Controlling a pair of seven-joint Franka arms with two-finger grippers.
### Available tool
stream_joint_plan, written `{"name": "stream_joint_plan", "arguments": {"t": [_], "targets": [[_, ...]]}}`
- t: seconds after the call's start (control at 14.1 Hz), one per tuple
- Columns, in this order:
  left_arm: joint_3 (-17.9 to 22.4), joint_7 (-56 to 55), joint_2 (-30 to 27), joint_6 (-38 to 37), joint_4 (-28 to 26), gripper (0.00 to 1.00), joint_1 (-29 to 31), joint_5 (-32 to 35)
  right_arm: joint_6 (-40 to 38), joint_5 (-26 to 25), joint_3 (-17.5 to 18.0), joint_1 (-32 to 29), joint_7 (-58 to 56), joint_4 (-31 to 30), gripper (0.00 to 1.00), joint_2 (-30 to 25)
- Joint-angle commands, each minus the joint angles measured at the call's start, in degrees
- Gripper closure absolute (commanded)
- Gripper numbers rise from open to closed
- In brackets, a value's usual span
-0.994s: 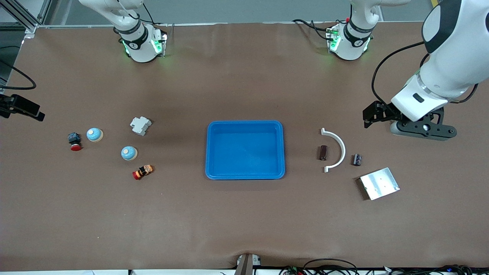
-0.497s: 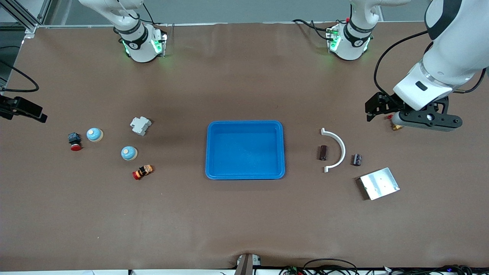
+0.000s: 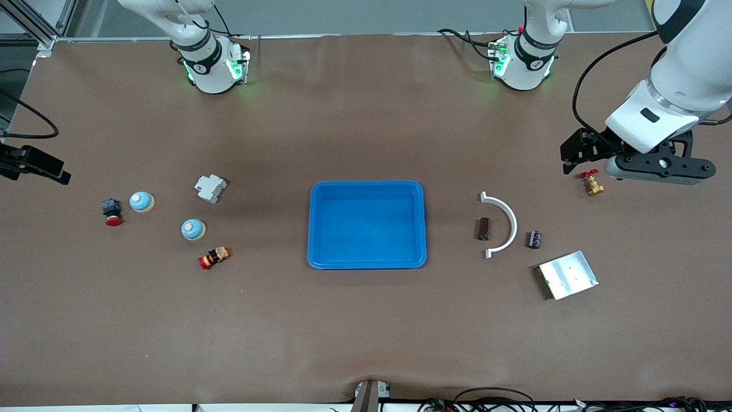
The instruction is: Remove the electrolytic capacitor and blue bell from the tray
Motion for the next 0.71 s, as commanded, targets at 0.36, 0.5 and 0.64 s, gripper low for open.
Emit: {"name": "stream_joint_plan", "arguments": {"t": [0.36,0.5,0.64], "targets": [[-0.54,-0.96,-0.86,-0.90,-0.06,0.00,-0.06,1.21,0.21,0.19,0.23,-0.15,0.43,-1.01,0.00,-0.82],[-0.54,-0.96,-0.86,-0.90,-0.15,0.00,0.03,1.21,0.29,0.19,0.23,-0.23,0.43,-1.01,0.00,-0.82],[-0.46,-0.96,-0.69,-0.90,-0.15,0.00,0.03,1.21,0.12,0.19,0.23,-0.23,0.43,-1.01,0.00,-0.82]]}}
